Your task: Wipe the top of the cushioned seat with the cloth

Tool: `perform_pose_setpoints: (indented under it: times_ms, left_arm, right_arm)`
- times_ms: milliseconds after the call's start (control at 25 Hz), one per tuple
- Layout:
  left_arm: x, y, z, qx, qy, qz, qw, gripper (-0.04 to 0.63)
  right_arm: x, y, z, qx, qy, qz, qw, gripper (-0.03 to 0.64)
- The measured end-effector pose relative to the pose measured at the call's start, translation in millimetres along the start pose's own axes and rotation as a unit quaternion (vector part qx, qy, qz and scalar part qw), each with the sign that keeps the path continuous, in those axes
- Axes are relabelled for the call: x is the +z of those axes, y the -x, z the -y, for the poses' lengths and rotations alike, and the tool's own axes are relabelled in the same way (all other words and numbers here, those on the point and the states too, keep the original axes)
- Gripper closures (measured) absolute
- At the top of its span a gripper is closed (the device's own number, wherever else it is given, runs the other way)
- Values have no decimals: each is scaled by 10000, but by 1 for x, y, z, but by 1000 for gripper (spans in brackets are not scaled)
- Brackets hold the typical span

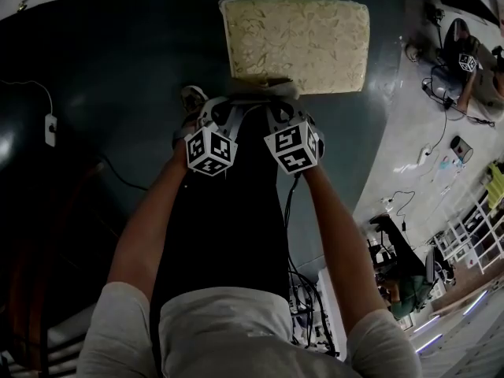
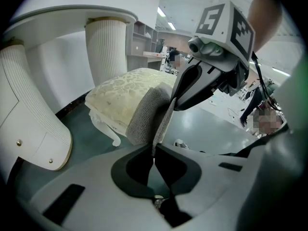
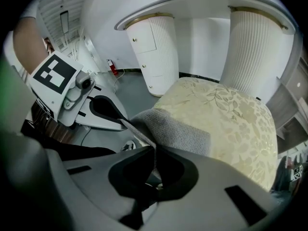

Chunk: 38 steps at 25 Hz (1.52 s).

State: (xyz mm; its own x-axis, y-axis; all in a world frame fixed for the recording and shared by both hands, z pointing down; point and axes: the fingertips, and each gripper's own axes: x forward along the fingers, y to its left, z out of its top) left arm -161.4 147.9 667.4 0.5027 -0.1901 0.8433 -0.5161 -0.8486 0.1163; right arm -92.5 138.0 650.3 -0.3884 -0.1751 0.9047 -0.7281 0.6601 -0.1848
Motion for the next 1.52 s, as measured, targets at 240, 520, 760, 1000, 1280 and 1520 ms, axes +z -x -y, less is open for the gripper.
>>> perform_pose_setpoints:
  times_ms: [240,520,760,1000,1280,1520]
  left_arm:
    - [10,2,0,111,63,31,9999,574]
    - [34,-7,16,125,58,43,9999,574]
    - [61,-22,31,57,-49,36,10000,574]
    - [82,-35,37,99,-293,-227,9993,574]
    - [99,-41,28,248,-97,-586,9979,574]
    - [111,-45,8,373,8,-798,9961,574]
  right_arm:
    - [-1,5,6,8,92,-7,10000,600]
    - [-14,17,31,-61,143,-47,9999,600]
    - [-31,27,59,-122,30,-35,9999,600]
    - [-43,37,80,-114,-74,25,9999,600]
    - [-43,41,92,169,1,97,9998,600]
    - [-33,41,98,363,61,186,9992,600]
